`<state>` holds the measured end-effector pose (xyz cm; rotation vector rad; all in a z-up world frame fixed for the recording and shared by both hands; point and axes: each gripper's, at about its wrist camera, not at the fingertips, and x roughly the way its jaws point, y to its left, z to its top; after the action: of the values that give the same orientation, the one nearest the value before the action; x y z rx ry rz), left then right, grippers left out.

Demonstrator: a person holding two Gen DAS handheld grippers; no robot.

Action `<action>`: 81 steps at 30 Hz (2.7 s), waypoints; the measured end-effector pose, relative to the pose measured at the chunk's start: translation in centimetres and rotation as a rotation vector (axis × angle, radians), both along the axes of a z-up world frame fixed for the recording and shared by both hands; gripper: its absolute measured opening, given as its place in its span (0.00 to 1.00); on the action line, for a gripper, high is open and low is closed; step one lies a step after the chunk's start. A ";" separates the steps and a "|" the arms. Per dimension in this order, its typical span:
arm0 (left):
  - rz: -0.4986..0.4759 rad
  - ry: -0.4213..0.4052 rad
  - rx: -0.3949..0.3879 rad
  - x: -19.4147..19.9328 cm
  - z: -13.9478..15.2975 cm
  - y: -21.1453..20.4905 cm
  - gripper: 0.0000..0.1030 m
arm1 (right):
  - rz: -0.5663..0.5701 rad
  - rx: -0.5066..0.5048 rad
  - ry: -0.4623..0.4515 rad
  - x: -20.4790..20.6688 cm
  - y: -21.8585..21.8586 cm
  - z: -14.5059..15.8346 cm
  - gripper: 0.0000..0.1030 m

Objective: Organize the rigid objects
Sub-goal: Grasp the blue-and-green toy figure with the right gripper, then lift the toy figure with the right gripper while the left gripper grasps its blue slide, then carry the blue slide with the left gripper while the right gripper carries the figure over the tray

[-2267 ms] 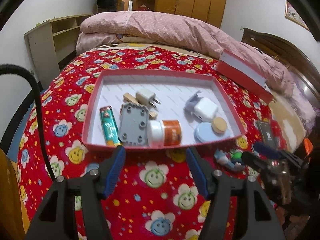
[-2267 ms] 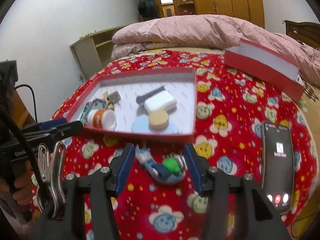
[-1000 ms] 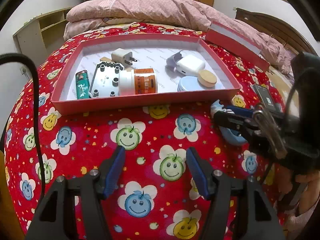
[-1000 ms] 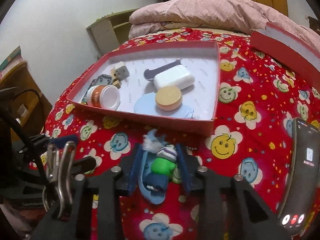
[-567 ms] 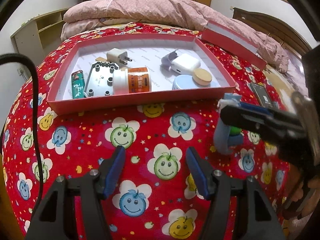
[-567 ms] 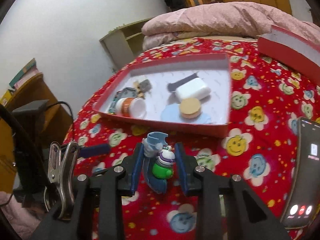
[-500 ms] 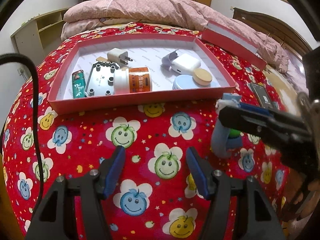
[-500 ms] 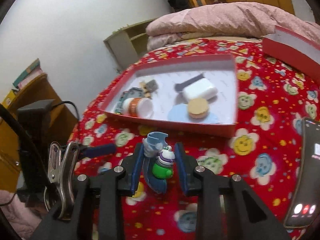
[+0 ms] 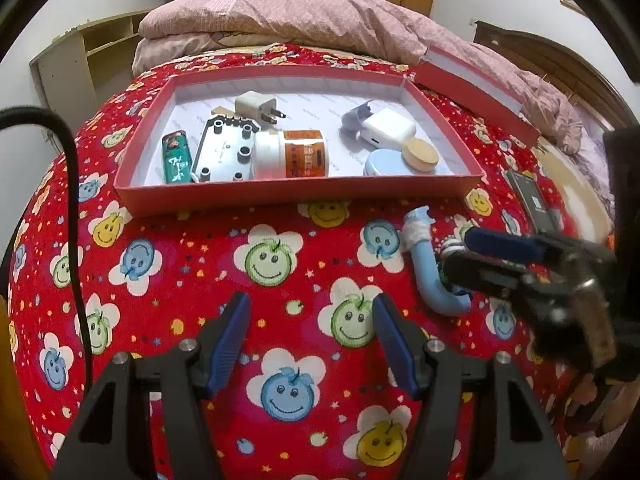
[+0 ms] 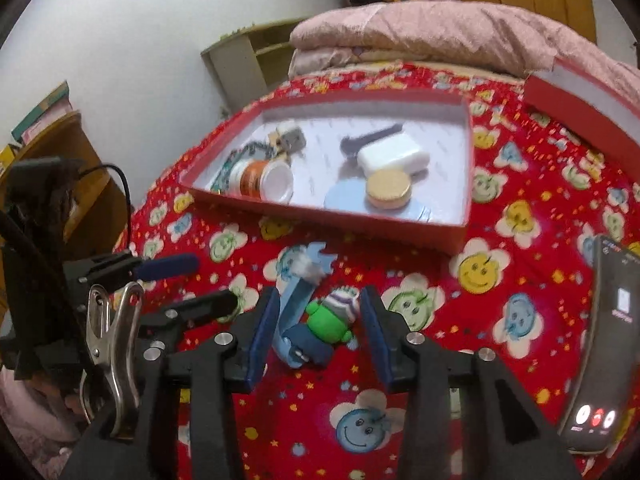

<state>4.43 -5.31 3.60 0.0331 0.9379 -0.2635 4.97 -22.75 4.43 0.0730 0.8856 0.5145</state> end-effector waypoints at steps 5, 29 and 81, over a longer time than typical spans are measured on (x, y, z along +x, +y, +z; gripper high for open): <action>-0.002 -0.003 -0.002 -0.1 0.0 0.1 0.65 | -0.009 -0.002 0.028 0.3 -0.2 -1.1 0.28; -0.102 0.002 0.089 1.7 -0.6 -8.0 0.63 | -0.172 -0.137 -0.051 -5.4 -4.3 -0.8 0.28; -0.039 -0.085 -0.018 -0.5 2.6 -2.0 0.16 | -0.163 -0.097 -0.103 -6.0 -1.5 1.6 0.28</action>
<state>3.94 -7.32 6.20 0.0459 0.8510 -0.3038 -1.07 -24.25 5.99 0.0294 0.7952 0.3200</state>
